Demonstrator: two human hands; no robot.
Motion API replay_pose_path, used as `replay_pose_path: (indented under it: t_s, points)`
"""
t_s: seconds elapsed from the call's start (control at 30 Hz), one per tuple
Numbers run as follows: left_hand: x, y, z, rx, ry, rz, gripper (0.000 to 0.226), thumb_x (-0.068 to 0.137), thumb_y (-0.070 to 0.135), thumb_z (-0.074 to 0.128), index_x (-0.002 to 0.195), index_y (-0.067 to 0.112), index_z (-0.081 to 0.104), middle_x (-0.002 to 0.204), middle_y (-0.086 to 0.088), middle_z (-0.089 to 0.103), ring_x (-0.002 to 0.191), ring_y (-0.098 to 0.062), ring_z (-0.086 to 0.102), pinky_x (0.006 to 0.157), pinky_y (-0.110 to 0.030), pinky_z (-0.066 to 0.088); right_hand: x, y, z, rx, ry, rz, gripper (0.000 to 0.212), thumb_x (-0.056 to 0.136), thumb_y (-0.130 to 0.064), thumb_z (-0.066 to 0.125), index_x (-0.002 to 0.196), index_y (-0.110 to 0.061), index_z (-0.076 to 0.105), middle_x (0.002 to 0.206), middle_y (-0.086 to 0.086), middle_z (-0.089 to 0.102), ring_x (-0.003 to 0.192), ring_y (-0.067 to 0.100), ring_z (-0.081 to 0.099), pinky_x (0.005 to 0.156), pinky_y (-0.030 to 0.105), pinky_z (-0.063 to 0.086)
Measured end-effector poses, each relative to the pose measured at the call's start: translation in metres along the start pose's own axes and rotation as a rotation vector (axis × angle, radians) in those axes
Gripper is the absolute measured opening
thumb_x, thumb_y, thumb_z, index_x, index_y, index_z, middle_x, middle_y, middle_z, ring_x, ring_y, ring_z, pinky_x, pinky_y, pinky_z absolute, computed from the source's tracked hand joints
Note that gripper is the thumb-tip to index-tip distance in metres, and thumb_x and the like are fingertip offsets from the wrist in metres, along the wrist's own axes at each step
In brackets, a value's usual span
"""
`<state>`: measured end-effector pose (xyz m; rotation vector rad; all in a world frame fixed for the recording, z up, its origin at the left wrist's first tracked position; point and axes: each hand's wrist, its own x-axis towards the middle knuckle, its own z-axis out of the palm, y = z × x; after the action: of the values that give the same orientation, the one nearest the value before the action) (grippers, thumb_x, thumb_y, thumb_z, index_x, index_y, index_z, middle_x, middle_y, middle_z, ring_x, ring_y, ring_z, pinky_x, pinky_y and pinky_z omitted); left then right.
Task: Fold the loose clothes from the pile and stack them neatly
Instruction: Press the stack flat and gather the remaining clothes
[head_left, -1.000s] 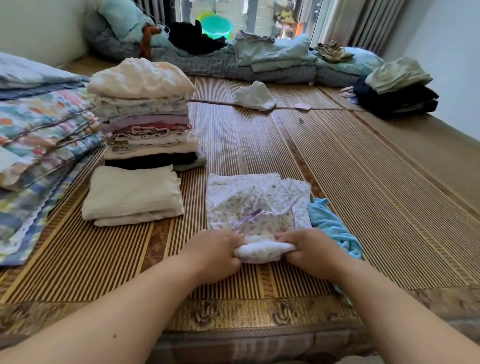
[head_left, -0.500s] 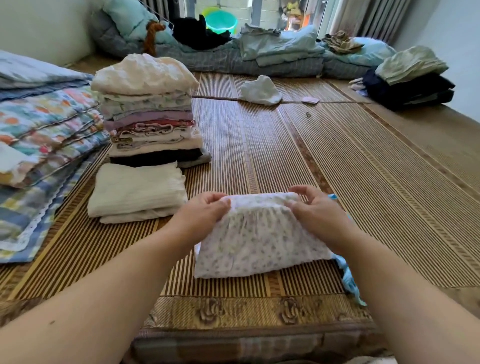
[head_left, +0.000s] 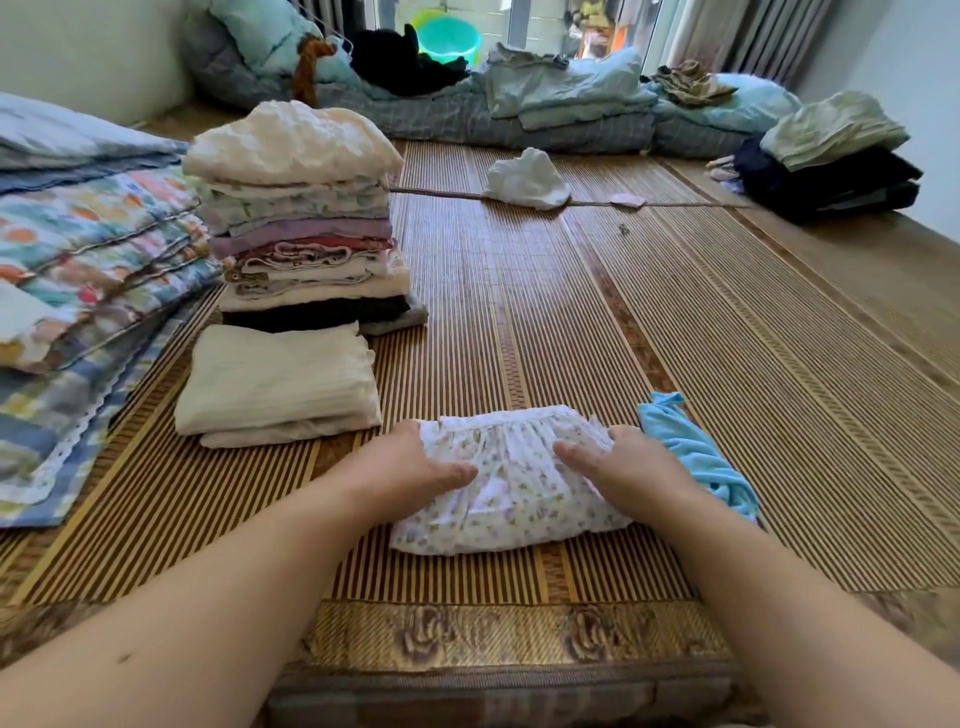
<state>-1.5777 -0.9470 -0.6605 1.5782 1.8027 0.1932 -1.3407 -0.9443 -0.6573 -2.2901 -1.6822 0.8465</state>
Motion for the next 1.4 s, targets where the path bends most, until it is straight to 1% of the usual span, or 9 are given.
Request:
replay_pose_path:
  t_s: [0.13, 0.27, 0.4, 0.47, 0.7, 1.0, 1.1, 1.2, 1.4]
  points:
    - [-0.003, 0.011, 0.006, -0.144, 0.035, -0.074, 0.096, 0.077, 0.050, 0.073, 0.148, 0.021, 0.016, 0.123, -0.004, 0.053, 0.074, -0.005, 0.051, 0.054, -0.020, 0.040, -0.004, -0.015, 0.004, 0.164, -0.019, 0.003, 0.079, 0.070, -0.059, 0.074, 0.127, -0.008, 0.052, 0.118, 0.007, 0.061, 0.106, 0.025, 0.058, 0.086, 0.036, 0.048]
    - [-0.008, 0.016, 0.012, -0.564, -0.022, -0.191, 0.088, 0.076, 0.026, 0.079, 0.138, 0.033, 0.017, 0.126, -0.011, 0.047, 0.104, -0.031, 0.056, 0.086, -0.045, 0.054, -0.002, -0.017, 0.007, 0.243, -0.065, 0.064, 0.050, 0.069, -0.036, 0.084, 0.103, -0.005, 0.064, 0.094, 0.007, 0.066, 0.087, 0.024, 0.064, 0.082, 0.039, 0.054]
    - [-0.012, 0.015, 0.013, -0.805, -0.057, -0.184, 0.090, 0.078, 0.002, 0.073, 0.141, 0.041, 0.023, 0.133, -0.013, 0.043, 0.112, -0.037, 0.053, 0.086, -0.054, 0.054, -0.006, -0.023, 0.000, 0.547, -0.196, 0.101, 0.029, 0.076, -0.012, 0.077, 0.098, 0.003, 0.065, 0.082, 0.016, 0.074, 0.075, 0.034, 0.072, 0.066, 0.042, 0.061]
    - [-0.017, 0.015, 0.005, -0.930, -0.126, -0.107, 0.088, 0.080, -0.007, 0.065, 0.141, 0.043, 0.028, 0.133, -0.012, 0.044, 0.108, -0.038, 0.057, 0.080, -0.055, 0.056, -0.010, -0.029, -0.007, 0.748, -0.285, 0.089, 0.027, 0.081, -0.008, 0.069, 0.102, 0.006, 0.061, 0.081, 0.019, 0.074, 0.074, 0.035, 0.073, 0.056, 0.038, 0.059]
    - [-0.026, -0.020, -0.065, -1.155, -0.008, 0.246, 0.082, 0.082, -0.013, 0.057, 0.132, 0.049, 0.041, 0.122, -0.008, 0.054, 0.091, -0.030, 0.071, 0.070, -0.043, 0.059, -0.008, -0.087, -0.006, 1.134, -0.505, -0.041, 0.028, 0.092, -0.007, 0.053, 0.118, 0.001, 0.052, 0.102, 0.024, 0.071, 0.093, 0.040, 0.070, 0.068, 0.049, 0.058]
    - [0.027, -0.106, -0.168, -0.932, 0.382, 0.076, 0.083, 0.082, -0.009, 0.060, 0.144, 0.038, 0.031, 0.123, -0.003, 0.052, 0.099, -0.026, 0.060, 0.070, -0.039, 0.059, 0.039, -0.243, 0.050, 1.003, -0.515, -0.207, 0.020, 0.090, 0.000, 0.056, 0.109, -0.005, 0.060, 0.102, 0.018, 0.071, 0.087, 0.033, 0.072, 0.072, 0.049, 0.059]
    - [0.052, -0.126, -0.166, -0.620, 0.390, -0.052, 0.082, 0.083, 0.004, 0.063, 0.149, 0.033, 0.024, 0.135, -0.005, 0.048, 0.106, -0.022, 0.054, 0.081, -0.033, 0.051, 0.062, -0.257, 0.077, 0.571, -0.321, -0.388, 0.043, 0.090, -0.012, 0.062, 0.131, -0.012, 0.049, 0.122, 0.014, 0.062, 0.106, 0.030, 0.063, 0.091, 0.045, 0.053]
    - [0.071, -0.137, -0.152, -0.249, 0.331, -0.160, 0.077, 0.088, 0.025, 0.058, 0.151, 0.032, 0.016, 0.153, -0.008, 0.028, 0.128, -0.029, 0.042, 0.103, -0.038, 0.041, 0.080, -0.249, 0.095, 0.087, -0.067, -0.550, 0.067, 0.092, -0.033, 0.060, 0.148, -0.027, 0.025, 0.138, 0.010, 0.050, 0.120, 0.027, 0.054, 0.087, 0.033, 0.046]
    - [0.076, -0.131, -0.138, 0.030, 0.369, -0.239, 0.069, 0.095, 0.028, 0.043, 0.153, 0.032, 0.006, 0.160, -0.008, -0.011, 0.145, -0.037, -0.003, 0.118, -0.046, 0.010, 0.096, -0.237, 0.102, -0.366, -0.032, -0.677, 0.056, 0.096, -0.055, 0.037, 0.147, -0.041, 0.021, 0.161, 0.004, 0.012, 0.144, 0.029, 0.025, 0.111, 0.054, 0.030]
